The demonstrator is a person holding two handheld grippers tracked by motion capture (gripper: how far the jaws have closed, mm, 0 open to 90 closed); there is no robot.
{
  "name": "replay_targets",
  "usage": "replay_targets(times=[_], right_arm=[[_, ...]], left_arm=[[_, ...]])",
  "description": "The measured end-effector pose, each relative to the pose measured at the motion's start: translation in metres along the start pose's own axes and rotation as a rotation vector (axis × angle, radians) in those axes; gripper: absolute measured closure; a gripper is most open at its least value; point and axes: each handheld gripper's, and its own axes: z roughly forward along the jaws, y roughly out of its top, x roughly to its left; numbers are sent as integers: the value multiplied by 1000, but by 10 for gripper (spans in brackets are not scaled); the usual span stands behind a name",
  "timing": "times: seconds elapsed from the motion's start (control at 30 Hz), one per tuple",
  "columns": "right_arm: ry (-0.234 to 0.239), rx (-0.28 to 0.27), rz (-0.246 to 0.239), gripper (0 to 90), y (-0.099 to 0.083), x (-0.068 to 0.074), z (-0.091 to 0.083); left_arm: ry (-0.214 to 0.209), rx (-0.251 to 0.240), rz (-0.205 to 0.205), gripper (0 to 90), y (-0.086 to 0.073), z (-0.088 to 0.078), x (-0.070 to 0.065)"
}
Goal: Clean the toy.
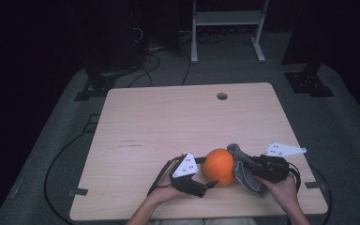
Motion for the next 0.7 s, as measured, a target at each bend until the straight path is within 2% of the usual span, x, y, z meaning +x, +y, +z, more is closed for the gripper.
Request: replay_targets(times=[0.03,0.1,0.13,0.17,0.2,0.27,0.33,0.4,0.47,0.57,0.63,0.7], right_arm=[[6,-1,7,767,-1,-1,-1],[12,-2,8,767,-2,-1,-1],[19,-2,2,767,-2,0,0],[22,-1,-2,767,-2,0,0],[24,0,-7,767,-2,1,0],[27,-1,-5,767,-3,1,-1],[15,-2,-17,768,-4,3,-2],[-3,-20,-38,772,-2,6,-4],[1,-53,-50,773,3,9,-7],[42,-98,-18,774,7,8,-6],[35,-84,-16,775,6,8,-2],[16,-34,-11,775,3,5,8]], left_arm=[[13,-1,-3,171,-1,1,2],[42,32,-30,93,-3,7,5],[36,47,-43,50,-4,9,7],[16,48,-74,25,-7,13,10],[2,44,-87,26,-9,15,10],[-23,38,-80,56,-10,19,7],[14,40,-46,141,-6,18,-1],[20,52,-38,221,4,13,-7],[8,34,-33,235,15,3,-10],[-8,0,-38,235,22,-11,-10],[-31,24,-46,236,18,-12,-9],[-61,66,-49,236,13,-10,-10]])
